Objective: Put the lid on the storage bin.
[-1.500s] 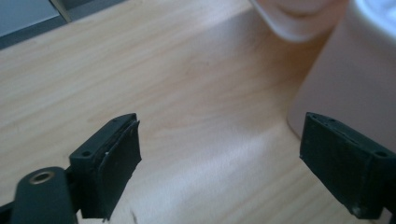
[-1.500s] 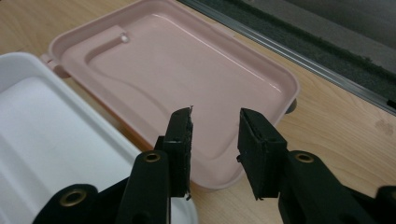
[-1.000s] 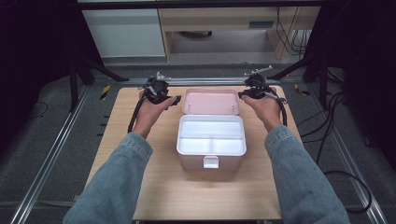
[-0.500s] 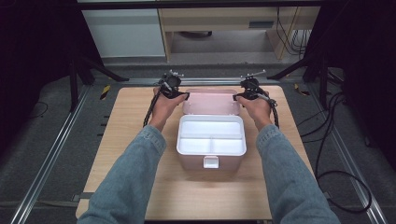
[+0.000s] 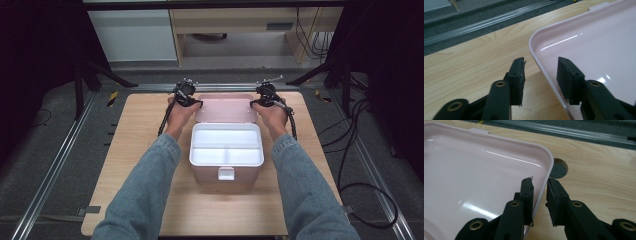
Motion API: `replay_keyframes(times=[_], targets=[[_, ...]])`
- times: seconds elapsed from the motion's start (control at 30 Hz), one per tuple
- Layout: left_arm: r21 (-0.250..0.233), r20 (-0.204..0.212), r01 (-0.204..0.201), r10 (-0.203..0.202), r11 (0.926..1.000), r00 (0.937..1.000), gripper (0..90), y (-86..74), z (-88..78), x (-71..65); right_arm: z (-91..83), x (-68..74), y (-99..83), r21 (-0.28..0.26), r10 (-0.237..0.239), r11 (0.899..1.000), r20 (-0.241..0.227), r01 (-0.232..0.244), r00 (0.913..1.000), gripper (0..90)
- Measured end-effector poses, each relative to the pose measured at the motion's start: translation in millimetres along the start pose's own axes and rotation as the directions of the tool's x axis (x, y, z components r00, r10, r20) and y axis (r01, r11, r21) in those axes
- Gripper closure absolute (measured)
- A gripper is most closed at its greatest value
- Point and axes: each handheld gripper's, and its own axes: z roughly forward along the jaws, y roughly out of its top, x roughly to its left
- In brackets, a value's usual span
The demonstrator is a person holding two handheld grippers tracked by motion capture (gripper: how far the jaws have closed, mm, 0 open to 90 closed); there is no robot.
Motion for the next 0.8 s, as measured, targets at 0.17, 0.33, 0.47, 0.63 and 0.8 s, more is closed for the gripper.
replay_keyframes(times=[0.17, 0.33, 0.47, 0.63, 0.8], targets=[[-0.029, 0.013, 0.058, -0.057, 0.9979, 0.9983, 71.8, 2.9, -6.3, 1.6, -3.8, 5.5, 2.5, -0.029, -0.005, 1.0, 0.02, 0.005, 0.9998, 78.7], [-0.116, -0.013, 0.061, -0.063, 0.9914, 0.9979, 77.3, 11.3, -31.8, -7.7, -18.6, 8.4, 5.5, -0.078, -0.024, 0.997, 0.041, 0.028, 0.9989, 79.4], [-0.17, -0.019, 0.045, -0.049, 0.9844, 0.9986, 80.3, 16.4, -57.8, -15.5, -40.3, 11.9, 9.4, -0.127, -0.039, 0.991, 0.048, 0.045, 0.9981, 79.9], [-0.219, -0.023, 0.023, -0.029, 0.9755, 0.9993, 82.1, 15.5, -89.3, -26.9, -72.2, 20.1, 10.7, -0.183, -0.075, 0.98, 0.058, 0.085, 0.9955, 81.1], [-0.258, -0.026, 0.008, -0.016, 0.966, 0.9995, 82.7, 5.6, -117.5, -38.3, -104.0, 31.0, 5.6, -0.238, -0.108, 0.964, 0.064, 0.12, 0.9922, 83.3]])
